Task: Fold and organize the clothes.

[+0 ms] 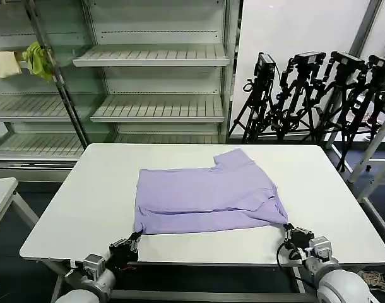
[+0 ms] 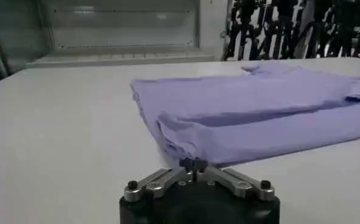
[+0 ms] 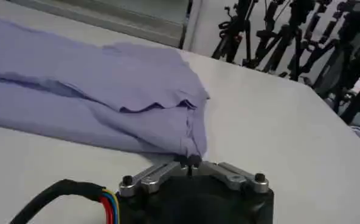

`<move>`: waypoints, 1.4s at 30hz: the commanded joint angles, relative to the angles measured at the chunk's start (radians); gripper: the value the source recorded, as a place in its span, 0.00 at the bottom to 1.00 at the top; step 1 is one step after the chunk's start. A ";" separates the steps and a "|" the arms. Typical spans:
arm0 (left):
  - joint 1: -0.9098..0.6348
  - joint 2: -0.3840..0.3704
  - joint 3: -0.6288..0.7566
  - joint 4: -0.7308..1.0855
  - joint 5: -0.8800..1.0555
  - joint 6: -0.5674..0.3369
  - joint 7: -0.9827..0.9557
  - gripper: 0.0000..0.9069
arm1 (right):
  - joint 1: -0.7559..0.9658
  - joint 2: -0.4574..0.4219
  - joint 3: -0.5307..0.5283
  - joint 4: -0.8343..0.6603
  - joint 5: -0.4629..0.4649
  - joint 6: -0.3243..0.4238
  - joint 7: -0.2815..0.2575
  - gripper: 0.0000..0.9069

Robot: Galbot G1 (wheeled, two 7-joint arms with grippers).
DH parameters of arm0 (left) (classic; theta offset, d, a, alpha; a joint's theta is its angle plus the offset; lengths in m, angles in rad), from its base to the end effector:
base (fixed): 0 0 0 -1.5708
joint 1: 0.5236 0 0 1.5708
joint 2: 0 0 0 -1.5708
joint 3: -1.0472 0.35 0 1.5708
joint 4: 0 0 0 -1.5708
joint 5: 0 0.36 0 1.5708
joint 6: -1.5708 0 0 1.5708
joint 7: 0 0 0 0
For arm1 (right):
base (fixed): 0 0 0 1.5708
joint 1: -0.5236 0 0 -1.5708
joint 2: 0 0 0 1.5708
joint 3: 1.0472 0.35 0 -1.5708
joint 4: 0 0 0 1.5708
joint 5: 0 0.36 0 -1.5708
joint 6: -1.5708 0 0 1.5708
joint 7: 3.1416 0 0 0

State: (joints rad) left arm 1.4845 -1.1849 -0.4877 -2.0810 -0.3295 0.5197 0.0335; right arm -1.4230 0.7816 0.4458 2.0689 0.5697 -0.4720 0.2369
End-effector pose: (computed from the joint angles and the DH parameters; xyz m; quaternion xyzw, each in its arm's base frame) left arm 0.2143 0.0551 -0.2830 -0.1197 -0.9627 -0.0230 0.2414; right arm 0.2409 -0.1090 -0.2486 0.0660 -0.9620 0.1333 0.2292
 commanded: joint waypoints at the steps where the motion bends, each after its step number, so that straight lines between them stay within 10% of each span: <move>1: 0.021 0.012 -0.006 -0.017 -0.002 0.001 -0.001 0.01 | -0.056 -0.045 0.016 0.056 0.039 -0.013 0.008 0.00; 20: 0.184 0.106 -0.069 -0.125 -0.007 0.001 -0.004 0.01 | -0.559 -0.218 0.241 0.377 0.142 -0.078 0.082 0.00; 42: 0.220 0.073 -0.092 -0.135 0.003 -0.006 -0.004 0.01 | -0.475 -0.241 0.262 0.309 0.159 -0.071 0.079 0.00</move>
State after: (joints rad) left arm 1.6917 -1.1059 -0.5768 -2.2161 -0.3279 0.5140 0.0287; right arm -1.8986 0.5531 0.6948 2.3854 0.7215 -0.5418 0.3135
